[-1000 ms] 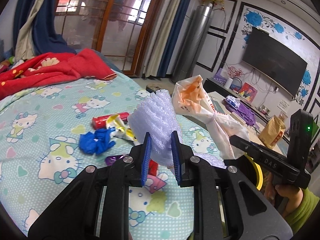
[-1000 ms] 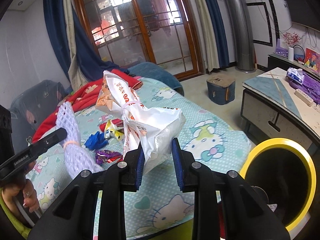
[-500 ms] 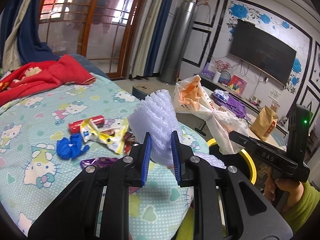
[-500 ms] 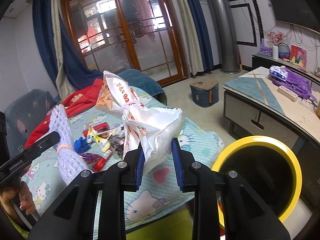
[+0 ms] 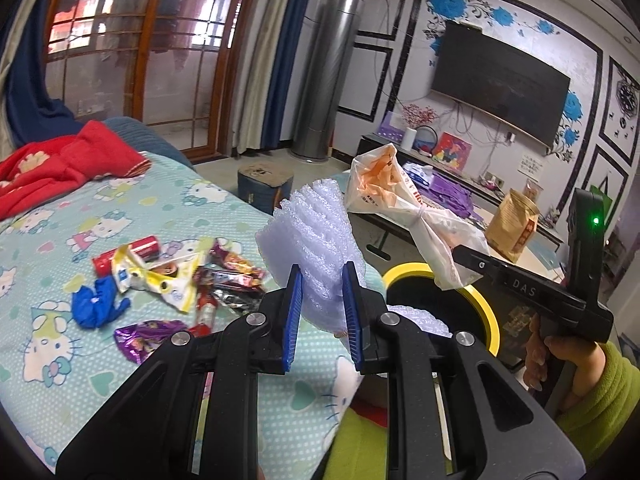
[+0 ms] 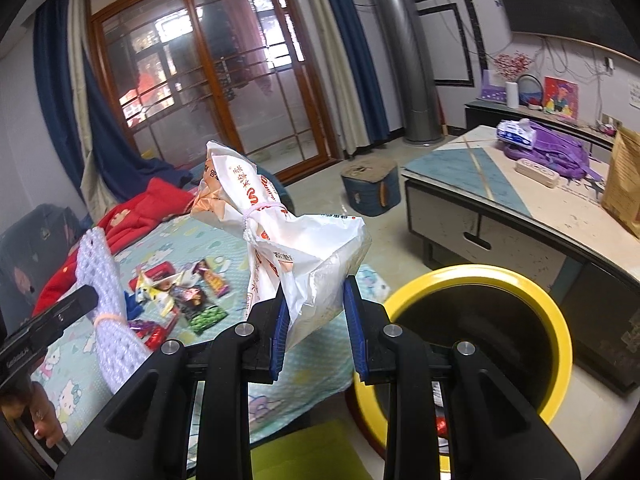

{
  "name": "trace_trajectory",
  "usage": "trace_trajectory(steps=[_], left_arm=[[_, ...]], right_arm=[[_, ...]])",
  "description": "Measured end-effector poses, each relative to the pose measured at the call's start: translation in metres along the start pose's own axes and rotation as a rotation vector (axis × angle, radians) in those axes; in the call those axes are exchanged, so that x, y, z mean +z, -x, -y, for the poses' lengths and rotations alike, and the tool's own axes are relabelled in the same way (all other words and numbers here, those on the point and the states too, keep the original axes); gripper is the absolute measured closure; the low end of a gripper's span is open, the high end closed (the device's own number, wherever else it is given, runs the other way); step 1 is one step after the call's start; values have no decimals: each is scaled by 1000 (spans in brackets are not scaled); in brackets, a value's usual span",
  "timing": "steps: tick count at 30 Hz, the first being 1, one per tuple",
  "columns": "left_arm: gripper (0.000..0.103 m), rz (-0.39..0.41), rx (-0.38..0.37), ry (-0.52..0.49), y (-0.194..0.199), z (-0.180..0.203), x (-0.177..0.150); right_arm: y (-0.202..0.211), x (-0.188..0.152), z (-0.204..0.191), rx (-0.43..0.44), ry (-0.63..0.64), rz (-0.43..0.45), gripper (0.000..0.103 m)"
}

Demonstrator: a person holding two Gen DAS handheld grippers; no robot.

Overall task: Collect trash
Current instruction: 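Carry the foam sleeve and white plastic bag over the yellow-rimmed bin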

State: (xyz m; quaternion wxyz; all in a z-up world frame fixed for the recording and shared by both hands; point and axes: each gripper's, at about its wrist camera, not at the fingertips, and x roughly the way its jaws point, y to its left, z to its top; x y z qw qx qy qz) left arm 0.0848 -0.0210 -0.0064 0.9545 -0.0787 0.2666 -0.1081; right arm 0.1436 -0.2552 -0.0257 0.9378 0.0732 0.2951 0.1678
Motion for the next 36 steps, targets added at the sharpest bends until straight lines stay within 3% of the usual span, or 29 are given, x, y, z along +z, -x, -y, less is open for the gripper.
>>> trace_trajectory(steps=[36], left_arm=[[88, -109, -140, -231, -90, 102, -20]], right_arm=[[9, -35, 105, -280, -179, -46, 78]])
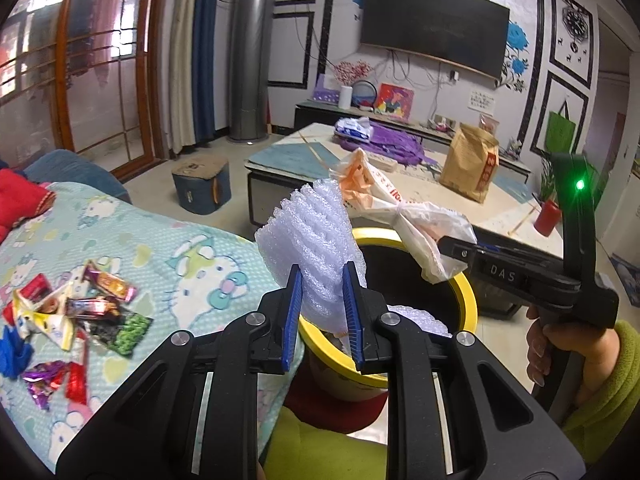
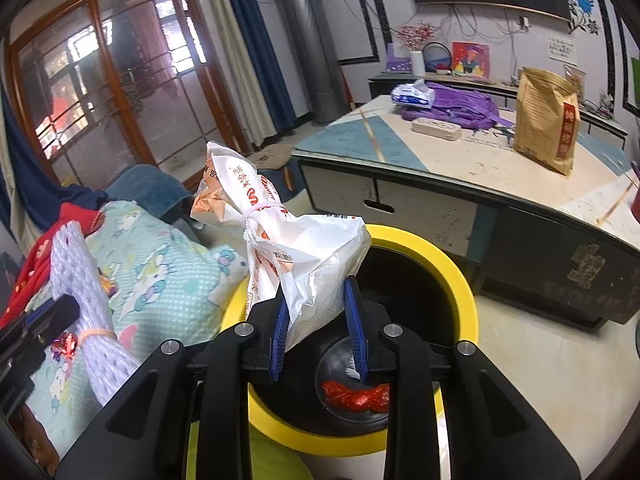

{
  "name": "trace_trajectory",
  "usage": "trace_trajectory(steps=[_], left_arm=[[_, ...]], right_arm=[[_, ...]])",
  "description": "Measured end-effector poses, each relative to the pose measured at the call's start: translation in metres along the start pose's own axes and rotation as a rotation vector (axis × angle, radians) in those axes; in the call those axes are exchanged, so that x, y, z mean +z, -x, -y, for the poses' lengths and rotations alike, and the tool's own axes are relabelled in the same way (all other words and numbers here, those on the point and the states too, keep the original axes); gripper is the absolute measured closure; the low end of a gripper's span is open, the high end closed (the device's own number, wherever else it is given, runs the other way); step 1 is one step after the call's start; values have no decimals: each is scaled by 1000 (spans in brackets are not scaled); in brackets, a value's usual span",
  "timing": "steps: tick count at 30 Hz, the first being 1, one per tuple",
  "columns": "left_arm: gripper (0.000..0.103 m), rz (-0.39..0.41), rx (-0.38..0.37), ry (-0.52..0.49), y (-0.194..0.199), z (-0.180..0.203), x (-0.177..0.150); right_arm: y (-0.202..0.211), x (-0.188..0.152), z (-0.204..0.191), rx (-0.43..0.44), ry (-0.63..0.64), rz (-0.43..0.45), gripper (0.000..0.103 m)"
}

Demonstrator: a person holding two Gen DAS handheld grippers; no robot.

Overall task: Collect trash
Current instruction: 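Carry the foam sleeve and white plastic bag over the yellow-rimmed bin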

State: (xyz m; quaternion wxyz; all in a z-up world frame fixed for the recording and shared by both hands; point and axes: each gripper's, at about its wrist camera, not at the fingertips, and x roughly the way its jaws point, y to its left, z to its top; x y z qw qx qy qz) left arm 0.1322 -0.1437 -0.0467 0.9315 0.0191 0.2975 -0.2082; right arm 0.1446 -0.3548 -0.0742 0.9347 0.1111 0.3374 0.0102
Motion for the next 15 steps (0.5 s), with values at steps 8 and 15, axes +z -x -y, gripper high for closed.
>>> trace_trajectory(steps=[8, 15], left_arm=[[88, -36, -21, -21, -25, 11, -3], [87, -58, -38, -24, -44, 17, -6]], right_arm=[[-8, -2, 14, -36, -41, -26, 77], [-16, -4, 29, -63, -85, -50, 77]])
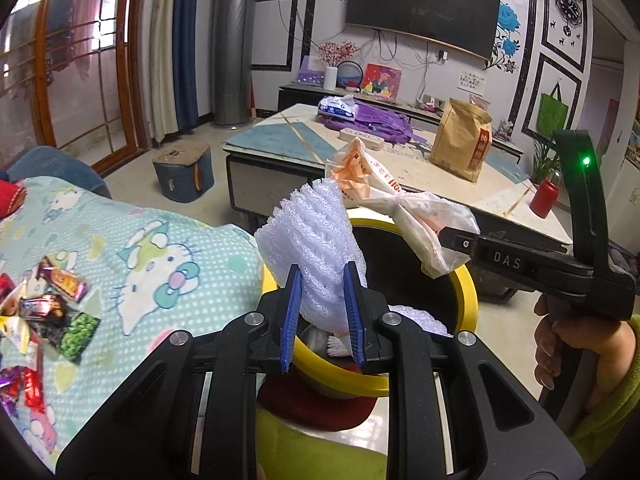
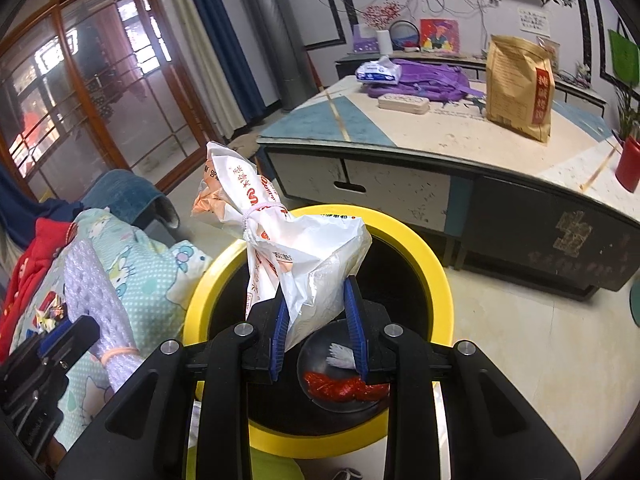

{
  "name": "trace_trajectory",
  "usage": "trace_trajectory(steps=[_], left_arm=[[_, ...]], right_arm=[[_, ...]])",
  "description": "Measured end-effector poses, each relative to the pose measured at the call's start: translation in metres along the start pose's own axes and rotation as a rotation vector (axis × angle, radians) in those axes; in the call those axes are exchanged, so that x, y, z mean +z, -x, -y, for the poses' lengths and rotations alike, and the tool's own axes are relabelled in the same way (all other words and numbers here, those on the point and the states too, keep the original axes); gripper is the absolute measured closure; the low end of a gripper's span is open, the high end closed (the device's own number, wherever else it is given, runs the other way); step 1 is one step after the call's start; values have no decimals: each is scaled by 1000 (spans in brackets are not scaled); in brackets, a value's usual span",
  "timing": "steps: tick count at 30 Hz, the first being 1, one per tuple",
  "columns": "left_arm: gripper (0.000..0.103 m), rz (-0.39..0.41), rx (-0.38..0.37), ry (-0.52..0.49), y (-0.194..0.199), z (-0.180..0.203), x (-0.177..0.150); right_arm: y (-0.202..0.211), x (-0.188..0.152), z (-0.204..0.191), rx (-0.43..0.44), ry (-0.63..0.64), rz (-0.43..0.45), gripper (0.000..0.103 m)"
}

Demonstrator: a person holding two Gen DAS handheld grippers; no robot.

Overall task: Collect trash
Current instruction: 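Carry the foam sleeve and white plastic bag over the yellow-rimmed bin, then open both tools to drop the foam sleeve and white bag into the bin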

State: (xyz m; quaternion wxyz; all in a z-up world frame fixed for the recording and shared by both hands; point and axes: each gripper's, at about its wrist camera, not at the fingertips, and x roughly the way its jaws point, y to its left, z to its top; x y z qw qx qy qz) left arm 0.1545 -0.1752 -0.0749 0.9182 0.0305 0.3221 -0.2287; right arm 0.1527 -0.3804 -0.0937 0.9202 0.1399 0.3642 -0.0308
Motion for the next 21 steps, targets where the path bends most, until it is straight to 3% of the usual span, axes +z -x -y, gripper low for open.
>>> trace_trajectory(steps=[10, 12, 13, 16, 18, 20, 21], left_arm=[[84, -44, -16, -12, -27, 5, -3], [77, -46, -14, -6, -29, 3, -2], [66, -48, -20, 3, -31, 1, -1], [48, -44, -16, 28, -30, -5, -2], [42, -43, -4, 44, -28, -9, -2], [22, -29, 8, 64, -22, -14, -2], [18, -22, 13, 69, -19, -15, -2]], right_arm=[[-11, -1, 10, -33, -46, -28, 75], [-13, -2, 12, -42, -57, -32, 73], [-14, -2, 13, -45, -64, -34, 71], [-14, -2, 16, -51, -86, -31, 55], [-14, -2, 18, -57, -89, -27, 55], [-13, -2, 18, -57, -90, -21, 53], [-13, -2, 17, -52, -90, -18, 52]])
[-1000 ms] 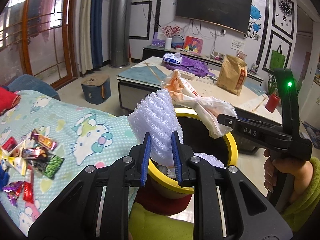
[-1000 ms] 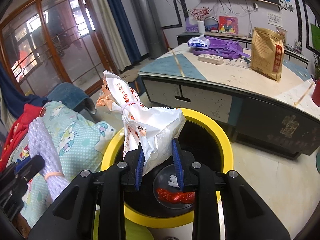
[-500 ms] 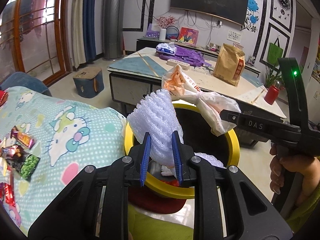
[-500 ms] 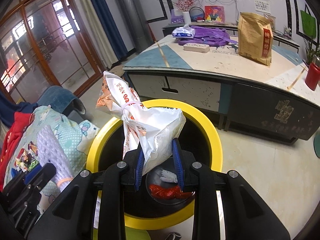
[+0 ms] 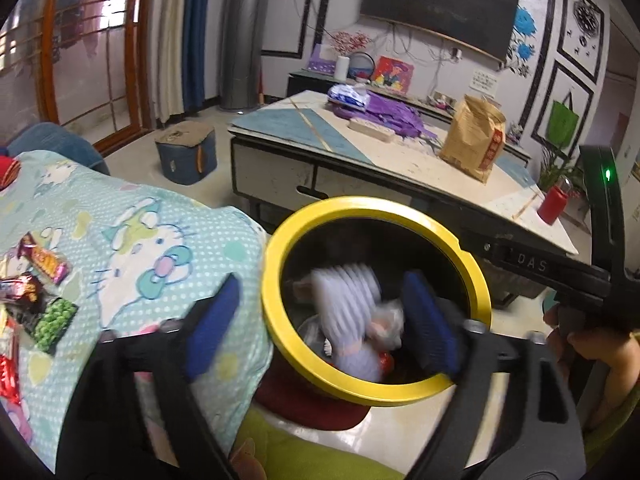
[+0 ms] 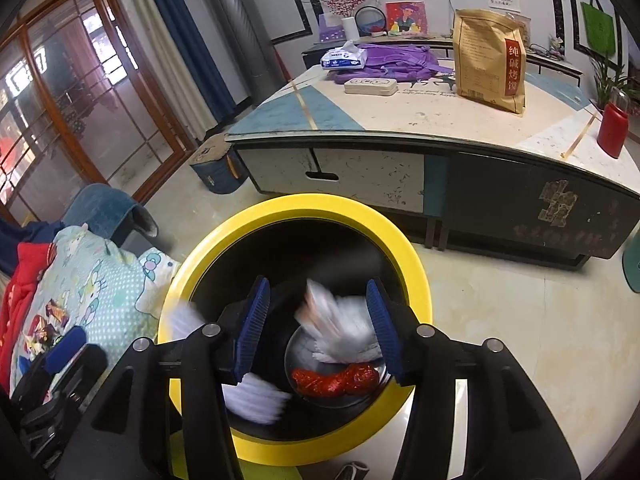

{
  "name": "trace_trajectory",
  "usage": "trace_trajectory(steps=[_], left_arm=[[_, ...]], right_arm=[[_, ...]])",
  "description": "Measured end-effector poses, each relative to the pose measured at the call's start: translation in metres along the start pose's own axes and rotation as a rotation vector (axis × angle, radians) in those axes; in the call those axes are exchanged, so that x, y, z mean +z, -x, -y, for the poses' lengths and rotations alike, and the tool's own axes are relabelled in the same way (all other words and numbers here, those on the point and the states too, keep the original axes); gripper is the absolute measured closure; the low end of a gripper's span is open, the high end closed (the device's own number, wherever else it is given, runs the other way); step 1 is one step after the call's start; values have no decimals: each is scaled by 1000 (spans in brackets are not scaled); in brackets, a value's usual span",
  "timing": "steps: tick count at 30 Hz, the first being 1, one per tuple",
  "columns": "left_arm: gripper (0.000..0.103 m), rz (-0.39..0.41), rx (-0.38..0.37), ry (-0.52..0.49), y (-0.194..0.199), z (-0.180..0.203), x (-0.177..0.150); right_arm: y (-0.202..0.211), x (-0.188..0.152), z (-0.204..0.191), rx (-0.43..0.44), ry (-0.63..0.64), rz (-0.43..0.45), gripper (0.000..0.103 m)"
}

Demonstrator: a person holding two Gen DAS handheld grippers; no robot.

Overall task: Collect trash
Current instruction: 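Open both tools to drop the foam sleeve and white bag into the bin, then move both tools back toward the candy wrappers on the bed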

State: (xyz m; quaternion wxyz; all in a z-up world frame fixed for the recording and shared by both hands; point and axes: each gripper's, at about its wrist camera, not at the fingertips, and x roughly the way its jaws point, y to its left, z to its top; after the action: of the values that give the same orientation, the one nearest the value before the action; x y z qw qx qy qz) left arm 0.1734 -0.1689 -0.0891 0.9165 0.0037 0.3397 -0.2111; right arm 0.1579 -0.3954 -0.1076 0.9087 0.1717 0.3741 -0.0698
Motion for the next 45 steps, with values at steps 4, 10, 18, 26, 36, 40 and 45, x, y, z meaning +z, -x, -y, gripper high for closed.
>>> trace_trajectory(steps=[4, 10, 18, 26, 36, 40, 45], left_arm=[[11, 25, 12, 25, 12, -5, 1], [11, 60, 41, 40, 29, -11, 4], [11, 112, 94, 76, 54, -28, 5], [11, 152, 143, 122, 77, -48, 4], [11, 193, 183, 172, 100, -69, 1], [11, 213, 204, 190, 110, -77, 0], [11, 232, 229, 212, 120, -86, -3]], right_arm=[[3, -1, -9, 29, 29, 15, 48], [16, -1, -28, 74, 99, 64, 44], [29, -4, -49, 116, 169, 102, 42], [41, -10, -74, 163, 243, 118, 42], [51, -21, -101, 213, 324, 123, 41], [56, -24, -111, 231, 353, 126, 41], [61, -33, -128, 256, 400, 129, 41]])
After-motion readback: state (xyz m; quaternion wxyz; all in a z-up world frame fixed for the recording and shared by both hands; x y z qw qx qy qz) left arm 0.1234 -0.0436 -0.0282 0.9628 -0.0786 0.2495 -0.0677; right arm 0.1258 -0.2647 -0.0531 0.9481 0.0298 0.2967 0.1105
